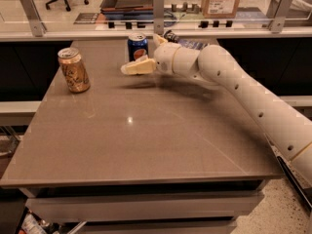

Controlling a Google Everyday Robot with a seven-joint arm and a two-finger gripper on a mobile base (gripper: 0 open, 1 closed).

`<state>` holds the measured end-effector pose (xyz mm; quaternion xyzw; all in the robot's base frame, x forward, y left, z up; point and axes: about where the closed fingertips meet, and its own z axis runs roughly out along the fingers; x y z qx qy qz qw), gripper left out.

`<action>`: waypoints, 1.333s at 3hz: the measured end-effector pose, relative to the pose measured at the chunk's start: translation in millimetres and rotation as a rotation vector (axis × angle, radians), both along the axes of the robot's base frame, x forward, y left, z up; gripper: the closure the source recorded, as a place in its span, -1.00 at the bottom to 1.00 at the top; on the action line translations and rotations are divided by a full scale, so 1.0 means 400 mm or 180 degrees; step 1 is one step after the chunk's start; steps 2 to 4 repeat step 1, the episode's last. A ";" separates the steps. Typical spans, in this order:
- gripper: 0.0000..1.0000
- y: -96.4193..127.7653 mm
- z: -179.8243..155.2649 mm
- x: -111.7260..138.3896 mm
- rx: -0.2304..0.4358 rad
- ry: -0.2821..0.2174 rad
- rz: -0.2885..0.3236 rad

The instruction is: Place pepsi can upright

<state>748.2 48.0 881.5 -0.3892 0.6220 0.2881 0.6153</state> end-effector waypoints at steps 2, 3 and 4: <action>-1.00 0.000 0.000 0.000 0.0000 0.0000 0.0000; -1.00 0.000 0.000 0.000 0.0000 0.0000 0.0000; -1.00 0.000 0.000 0.000 0.0000 0.0000 0.0000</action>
Offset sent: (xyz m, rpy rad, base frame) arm 0.0000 0.0000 0.0000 0.0000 0.0000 0.0000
